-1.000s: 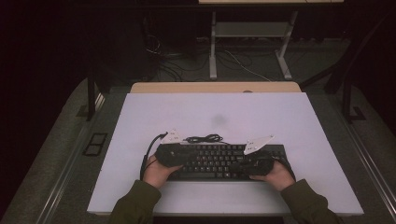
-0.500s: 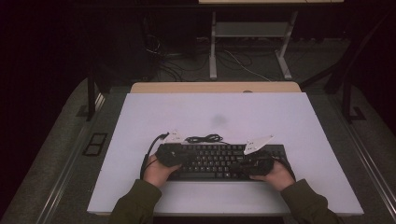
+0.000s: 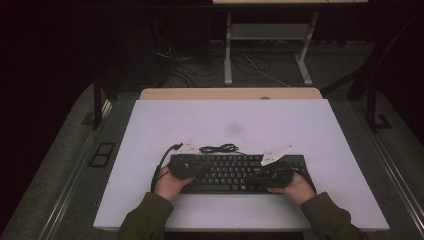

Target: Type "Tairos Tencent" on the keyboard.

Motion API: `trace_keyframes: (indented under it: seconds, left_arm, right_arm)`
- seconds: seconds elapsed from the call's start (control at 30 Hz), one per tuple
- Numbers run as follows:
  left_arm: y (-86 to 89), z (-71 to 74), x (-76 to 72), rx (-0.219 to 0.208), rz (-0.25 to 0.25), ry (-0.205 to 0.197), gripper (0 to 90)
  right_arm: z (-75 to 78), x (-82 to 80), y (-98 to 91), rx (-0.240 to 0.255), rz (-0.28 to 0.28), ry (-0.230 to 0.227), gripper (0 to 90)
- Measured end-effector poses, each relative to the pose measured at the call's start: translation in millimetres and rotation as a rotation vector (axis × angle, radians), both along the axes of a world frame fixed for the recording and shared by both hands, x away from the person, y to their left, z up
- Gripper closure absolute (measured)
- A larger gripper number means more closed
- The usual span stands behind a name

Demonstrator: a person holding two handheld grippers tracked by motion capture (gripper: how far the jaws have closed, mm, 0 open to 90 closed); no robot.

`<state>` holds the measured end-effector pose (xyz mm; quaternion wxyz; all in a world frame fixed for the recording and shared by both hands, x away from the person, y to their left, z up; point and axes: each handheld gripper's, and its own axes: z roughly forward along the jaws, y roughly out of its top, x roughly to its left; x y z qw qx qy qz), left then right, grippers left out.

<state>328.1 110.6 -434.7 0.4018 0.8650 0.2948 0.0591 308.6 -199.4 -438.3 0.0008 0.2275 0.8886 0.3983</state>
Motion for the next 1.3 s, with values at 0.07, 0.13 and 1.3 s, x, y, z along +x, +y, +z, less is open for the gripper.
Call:
trace_keyframes:
  seconds: [0.07,0.13,1.3]
  left_arm:
    - [0.1,-1.0,0.1,-0.006,0.000,0.001,89.0]
    - [0.0,-1.0,0.2,-0.004,-0.002,0.000,89.1]
    - [31.3,8.9,-8.1,-0.110,0.038,-0.021,53.8]
  right_arm:
    - [0.0,-0.1,0.1,-0.001,0.000,0.000,89.6]
    - [0.0,-0.1,0.1,-0.001,0.000,-0.001,89.6]
    - [-0.2,-0.2,0.4,0.002,-0.001,-0.001,89.6]
